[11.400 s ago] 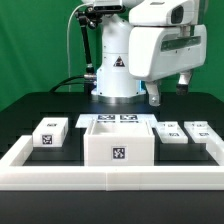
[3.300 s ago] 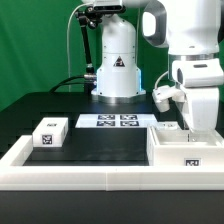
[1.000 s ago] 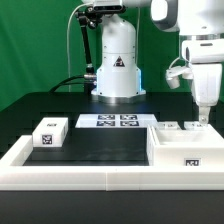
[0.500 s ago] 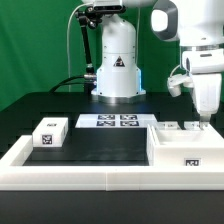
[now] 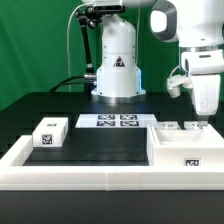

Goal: Assemble cabinet

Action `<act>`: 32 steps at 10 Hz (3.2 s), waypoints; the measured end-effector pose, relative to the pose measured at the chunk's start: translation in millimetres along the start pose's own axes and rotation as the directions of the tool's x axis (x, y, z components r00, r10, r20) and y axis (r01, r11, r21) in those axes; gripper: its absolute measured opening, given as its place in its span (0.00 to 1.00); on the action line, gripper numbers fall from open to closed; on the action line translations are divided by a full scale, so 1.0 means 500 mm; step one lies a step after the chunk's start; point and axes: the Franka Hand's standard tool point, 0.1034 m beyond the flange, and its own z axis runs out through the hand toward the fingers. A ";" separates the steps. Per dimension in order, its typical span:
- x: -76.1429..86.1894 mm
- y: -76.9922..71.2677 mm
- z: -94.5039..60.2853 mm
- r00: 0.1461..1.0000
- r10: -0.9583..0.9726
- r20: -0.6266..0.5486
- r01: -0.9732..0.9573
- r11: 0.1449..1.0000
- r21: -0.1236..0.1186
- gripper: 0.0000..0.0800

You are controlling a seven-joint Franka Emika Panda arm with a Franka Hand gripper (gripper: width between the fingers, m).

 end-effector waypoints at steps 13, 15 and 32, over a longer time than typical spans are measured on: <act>0.002 0.000 0.005 1.000 0.010 -0.014 -0.010 1.000 -0.014 0.28; 0.006 -0.002 0.006 1.000 0.020 -0.014 -0.020 1.000 -0.013 0.73; 0.017 -0.040 0.039 0.994 0.102 -0.046 -0.103 0.994 -0.020 0.50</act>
Offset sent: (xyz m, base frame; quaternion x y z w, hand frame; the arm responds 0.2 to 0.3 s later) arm -0.0049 -0.0012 -0.0143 -0.0044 -0.0158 0.0068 0.9998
